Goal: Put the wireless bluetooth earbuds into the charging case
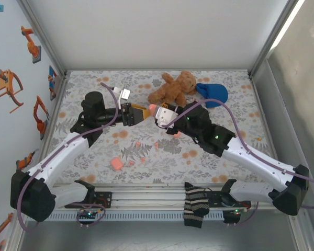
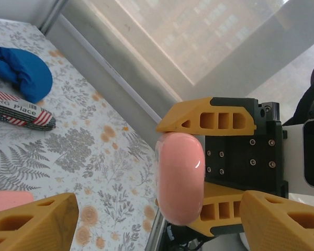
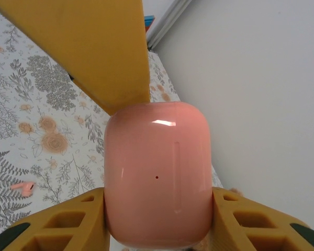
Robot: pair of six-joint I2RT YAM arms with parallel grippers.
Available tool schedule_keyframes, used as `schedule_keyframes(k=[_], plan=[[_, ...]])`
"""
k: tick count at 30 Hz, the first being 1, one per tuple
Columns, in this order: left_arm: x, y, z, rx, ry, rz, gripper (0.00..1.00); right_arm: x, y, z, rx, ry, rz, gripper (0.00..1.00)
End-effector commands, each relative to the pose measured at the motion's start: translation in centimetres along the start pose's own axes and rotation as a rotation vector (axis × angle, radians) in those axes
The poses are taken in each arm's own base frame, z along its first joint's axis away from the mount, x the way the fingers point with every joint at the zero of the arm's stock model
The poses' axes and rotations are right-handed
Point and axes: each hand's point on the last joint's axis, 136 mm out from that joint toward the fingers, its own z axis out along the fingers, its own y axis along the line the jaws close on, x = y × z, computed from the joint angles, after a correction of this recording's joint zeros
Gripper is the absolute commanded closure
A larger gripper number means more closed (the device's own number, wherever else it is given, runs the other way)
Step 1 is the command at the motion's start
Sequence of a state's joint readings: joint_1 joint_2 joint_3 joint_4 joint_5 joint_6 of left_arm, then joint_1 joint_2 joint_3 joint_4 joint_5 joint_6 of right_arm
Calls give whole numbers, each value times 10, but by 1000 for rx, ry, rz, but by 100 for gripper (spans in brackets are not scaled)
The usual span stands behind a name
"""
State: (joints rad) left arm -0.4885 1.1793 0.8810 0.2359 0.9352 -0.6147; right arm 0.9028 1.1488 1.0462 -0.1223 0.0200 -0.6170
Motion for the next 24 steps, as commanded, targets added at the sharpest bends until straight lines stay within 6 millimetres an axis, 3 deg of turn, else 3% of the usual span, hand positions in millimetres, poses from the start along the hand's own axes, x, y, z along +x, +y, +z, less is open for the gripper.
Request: schedule_keyframes(k=[1,8,24], plan=[[-6,-19,6,57,17,52,22,-7,-4,-4,19,-15,9,58],[1,-21,17,77,61,49,35,-7,-3,0,15,-6,3,58],[6,-19,20,76,90,51,66,-3,-5,6,33,26,-2,58]])
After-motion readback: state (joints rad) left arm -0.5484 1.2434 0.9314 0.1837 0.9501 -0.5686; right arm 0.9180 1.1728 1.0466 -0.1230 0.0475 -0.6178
